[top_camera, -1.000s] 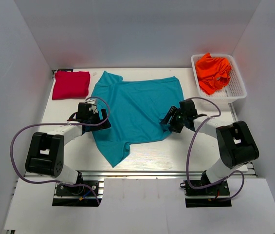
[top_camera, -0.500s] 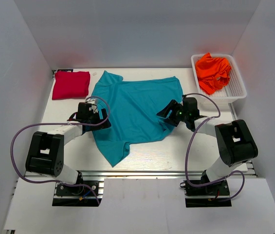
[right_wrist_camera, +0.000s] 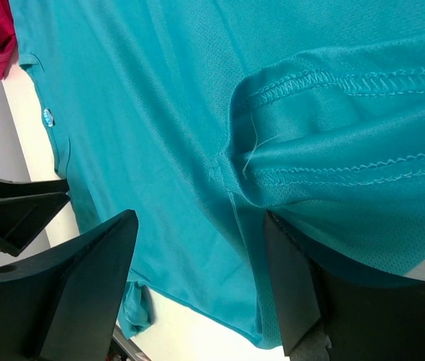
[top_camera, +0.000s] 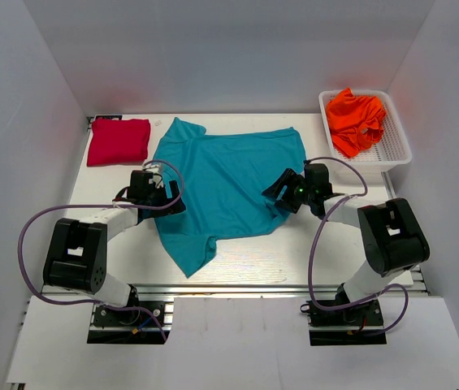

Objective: Fold and stack the t-shirts
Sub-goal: Flatten out the tshirt

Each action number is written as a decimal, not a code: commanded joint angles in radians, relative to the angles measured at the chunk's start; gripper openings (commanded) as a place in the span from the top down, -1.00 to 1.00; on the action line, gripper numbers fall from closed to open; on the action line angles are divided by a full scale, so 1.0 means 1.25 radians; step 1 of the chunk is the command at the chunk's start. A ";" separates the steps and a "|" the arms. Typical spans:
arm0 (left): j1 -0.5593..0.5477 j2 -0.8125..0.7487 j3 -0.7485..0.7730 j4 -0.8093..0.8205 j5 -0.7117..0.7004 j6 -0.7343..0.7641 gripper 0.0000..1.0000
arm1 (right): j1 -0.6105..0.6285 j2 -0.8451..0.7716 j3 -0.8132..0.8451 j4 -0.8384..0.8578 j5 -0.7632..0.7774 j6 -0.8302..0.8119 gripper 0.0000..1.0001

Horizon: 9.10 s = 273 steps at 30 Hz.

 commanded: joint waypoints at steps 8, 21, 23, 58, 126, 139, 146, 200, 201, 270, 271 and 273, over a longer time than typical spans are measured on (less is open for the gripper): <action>0.002 0.019 -0.009 -0.054 -0.018 0.004 -1.00 | -0.002 0.078 0.045 0.129 0.031 0.005 -0.53; 0.002 0.027 -0.025 -0.068 -0.040 -0.004 -1.00 | -0.006 0.131 0.170 0.197 0.148 -0.069 -0.56; 0.002 0.027 -0.025 -0.068 -0.047 -0.004 -1.00 | -0.004 0.168 0.210 0.173 0.139 -0.091 -0.56; 0.002 0.055 -0.009 -0.077 -0.032 -0.011 -1.00 | -0.131 0.202 0.349 -0.266 0.321 -0.142 0.56; 0.002 0.068 0.006 -0.110 -0.032 -0.026 -1.00 | 0.121 0.198 0.559 -0.448 0.393 -0.390 1.00; 0.002 0.037 0.022 -0.146 -0.090 -0.011 -1.00 | 0.049 0.245 0.531 -0.868 0.838 -0.339 1.00; 0.002 0.028 0.037 -0.162 -0.107 -0.004 -1.00 | 0.001 0.175 0.531 -0.829 0.802 -0.344 -0.52; 0.002 0.070 0.029 -0.099 -0.040 -0.011 -1.00 | 0.052 0.014 0.361 -0.563 0.159 -0.488 -0.81; 0.002 0.070 0.029 -0.099 -0.040 -0.011 -1.00 | 0.048 0.024 0.358 -0.580 0.166 -0.485 -0.81; 0.002 0.017 0.021 -0.289 -0.333 -0.128 -1.00 | -0.020 0.549 0.927 -0.467 0.759 -0.704 -0.81; 0.002 0.017 0.021 -0.289 -0.333 -0.128 -1.00 | -0.025 0.546 0.927 -0.460 0.758 -0.718 -0.81; 0.002 0.017 0.021 -0.289 -0.333 -0.128 -1.00 | -0.049 0.545 0.937 -0.444 0.759 -0.724 -0.81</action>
